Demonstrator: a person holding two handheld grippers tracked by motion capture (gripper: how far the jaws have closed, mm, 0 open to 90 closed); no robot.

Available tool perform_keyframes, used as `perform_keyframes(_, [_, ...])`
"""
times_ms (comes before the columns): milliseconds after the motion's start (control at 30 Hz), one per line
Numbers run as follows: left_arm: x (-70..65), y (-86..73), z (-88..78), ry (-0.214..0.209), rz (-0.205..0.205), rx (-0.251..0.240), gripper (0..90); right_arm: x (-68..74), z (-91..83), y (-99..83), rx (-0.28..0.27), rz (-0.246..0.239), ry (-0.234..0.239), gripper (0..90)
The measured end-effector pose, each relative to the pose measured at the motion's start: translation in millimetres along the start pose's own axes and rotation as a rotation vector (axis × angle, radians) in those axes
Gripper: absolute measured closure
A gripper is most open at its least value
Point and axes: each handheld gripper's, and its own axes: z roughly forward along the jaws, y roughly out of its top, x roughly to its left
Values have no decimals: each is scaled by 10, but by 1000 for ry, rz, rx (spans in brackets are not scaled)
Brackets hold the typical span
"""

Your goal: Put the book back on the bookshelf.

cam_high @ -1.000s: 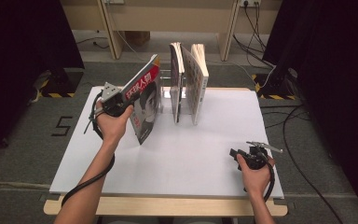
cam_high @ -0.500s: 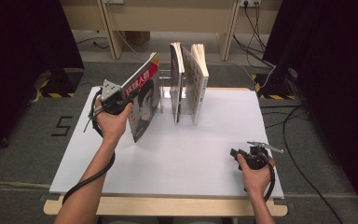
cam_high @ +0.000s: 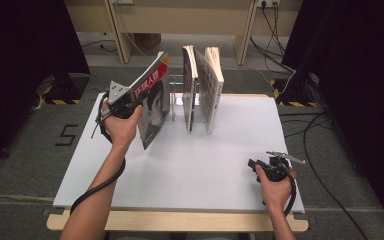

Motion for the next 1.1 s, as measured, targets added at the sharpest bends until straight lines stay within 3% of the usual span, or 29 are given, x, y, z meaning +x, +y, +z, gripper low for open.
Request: perform_keyframes(1100, [18, 137, 166, 14, -3, -27, 865, 7, -6, 0, -7, 0, -7, 596])
